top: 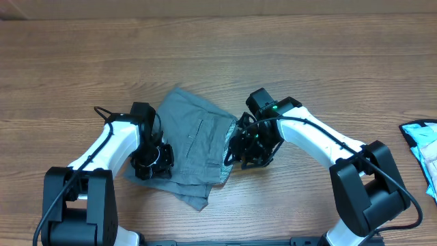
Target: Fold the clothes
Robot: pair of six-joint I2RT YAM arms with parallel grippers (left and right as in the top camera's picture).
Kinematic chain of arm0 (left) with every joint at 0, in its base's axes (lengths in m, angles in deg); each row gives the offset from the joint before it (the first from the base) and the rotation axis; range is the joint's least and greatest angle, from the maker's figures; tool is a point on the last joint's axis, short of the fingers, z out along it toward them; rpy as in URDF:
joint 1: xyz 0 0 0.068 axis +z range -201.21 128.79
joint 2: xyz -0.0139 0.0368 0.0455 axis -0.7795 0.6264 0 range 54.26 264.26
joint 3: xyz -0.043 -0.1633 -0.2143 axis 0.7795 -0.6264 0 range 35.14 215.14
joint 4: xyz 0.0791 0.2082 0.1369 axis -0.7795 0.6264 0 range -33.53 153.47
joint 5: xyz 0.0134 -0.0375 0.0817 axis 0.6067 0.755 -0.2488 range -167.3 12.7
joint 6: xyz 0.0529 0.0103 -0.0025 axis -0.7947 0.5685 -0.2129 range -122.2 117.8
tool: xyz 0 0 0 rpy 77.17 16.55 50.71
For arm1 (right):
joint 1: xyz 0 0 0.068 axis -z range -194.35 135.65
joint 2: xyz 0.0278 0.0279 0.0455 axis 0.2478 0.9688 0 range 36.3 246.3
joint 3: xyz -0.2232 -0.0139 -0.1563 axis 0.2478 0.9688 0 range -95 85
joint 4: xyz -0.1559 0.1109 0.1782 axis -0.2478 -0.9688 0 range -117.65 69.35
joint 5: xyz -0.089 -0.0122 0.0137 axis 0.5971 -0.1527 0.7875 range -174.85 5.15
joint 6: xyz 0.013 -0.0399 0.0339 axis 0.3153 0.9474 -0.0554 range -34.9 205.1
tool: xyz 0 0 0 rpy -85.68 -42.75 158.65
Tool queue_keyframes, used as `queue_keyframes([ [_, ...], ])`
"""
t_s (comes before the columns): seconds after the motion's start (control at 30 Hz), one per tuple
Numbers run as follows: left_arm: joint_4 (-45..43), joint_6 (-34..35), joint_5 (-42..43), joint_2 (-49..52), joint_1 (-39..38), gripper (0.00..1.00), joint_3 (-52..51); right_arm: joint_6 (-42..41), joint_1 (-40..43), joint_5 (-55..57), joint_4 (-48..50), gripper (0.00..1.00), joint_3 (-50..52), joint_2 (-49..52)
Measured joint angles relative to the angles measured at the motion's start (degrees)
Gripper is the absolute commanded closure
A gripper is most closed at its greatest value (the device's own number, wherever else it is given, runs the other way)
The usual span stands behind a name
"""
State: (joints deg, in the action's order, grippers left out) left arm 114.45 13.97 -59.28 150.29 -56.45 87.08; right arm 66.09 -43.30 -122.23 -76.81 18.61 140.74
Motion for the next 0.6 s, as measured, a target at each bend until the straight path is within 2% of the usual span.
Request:
queue_keyframes([
  [0.1, 1.5, 0.0, 0.0, 0.0, 0.0, 0.96, 0.1, 0.3, -1.6, -0.8, 2.7, 0.37, 0.0, 0.0],
  [0.2, 2.6, 0.0, 0.0, 0.0, 0.0, 0.96, 0.7, -0.9, -5.1, -1.3, 6.5, 0.43, 0.2, 0.0],
  [0.3, 3.7, 0.0, 0.0, 0.0, 0.0, 0.96, 1.9, -2.8, -9.8, -1.4, 10.0, 0.55, 1.0, 0.0],
  [0.37, 4.5, 0.0, 0.0, 0.0, 0.0, 0.96, 2.7, -4.3, -12.4, -1.1, 10.7, 0.58, 1.6, 0.0],
  [0.43, 5.2, 0.0, 0.0, 0.0, 0.0, 0.96, 3.2, -5.6, -13.7, -0.1, 10.6, 0.83, 2.0, 0.0],
  [0.5, 6.1, -0.1, -0.2, 0.0, 0.1, 0.96, 3.4, -6.6, -13.8, 0.9, 10.3, 0.96, 2.1, 0.0],
  [0.6, 7.4, -0.1, -1.7, 0.0, 0.6, 0.96, 3.5, -8.1, -13.3, 1.7, 8.1, 0.96, 2.1, 0.0],
])
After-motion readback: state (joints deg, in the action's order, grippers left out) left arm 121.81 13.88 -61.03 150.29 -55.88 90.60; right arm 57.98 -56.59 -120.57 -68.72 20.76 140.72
